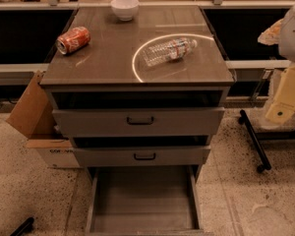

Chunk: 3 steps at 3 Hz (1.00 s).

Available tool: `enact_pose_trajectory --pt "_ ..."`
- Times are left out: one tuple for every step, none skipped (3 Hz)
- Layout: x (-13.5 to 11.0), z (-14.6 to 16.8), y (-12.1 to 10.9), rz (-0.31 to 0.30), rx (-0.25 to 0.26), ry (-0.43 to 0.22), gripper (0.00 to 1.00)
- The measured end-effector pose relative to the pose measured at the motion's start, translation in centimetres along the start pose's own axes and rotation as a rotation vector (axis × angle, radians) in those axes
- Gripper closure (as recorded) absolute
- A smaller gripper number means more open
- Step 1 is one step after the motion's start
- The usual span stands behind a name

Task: Place water bottle into bottom drawer

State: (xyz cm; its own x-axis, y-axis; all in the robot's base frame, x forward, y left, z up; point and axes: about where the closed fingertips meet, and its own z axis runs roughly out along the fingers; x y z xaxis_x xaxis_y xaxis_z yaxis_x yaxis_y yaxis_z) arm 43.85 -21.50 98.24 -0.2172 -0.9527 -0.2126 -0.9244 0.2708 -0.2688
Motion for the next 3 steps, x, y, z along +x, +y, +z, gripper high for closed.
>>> enact_pose_trajectory --pt "0.0 0.0 0.0 -0.001 0.002 -0.001 0.0" --pt "-1.2 1.2 -2.3 -0.049 0.005 -0.045 0.0" --pt "-2.7 4.4 -5.5 -0.112 -0.022 -0.117 0.0"
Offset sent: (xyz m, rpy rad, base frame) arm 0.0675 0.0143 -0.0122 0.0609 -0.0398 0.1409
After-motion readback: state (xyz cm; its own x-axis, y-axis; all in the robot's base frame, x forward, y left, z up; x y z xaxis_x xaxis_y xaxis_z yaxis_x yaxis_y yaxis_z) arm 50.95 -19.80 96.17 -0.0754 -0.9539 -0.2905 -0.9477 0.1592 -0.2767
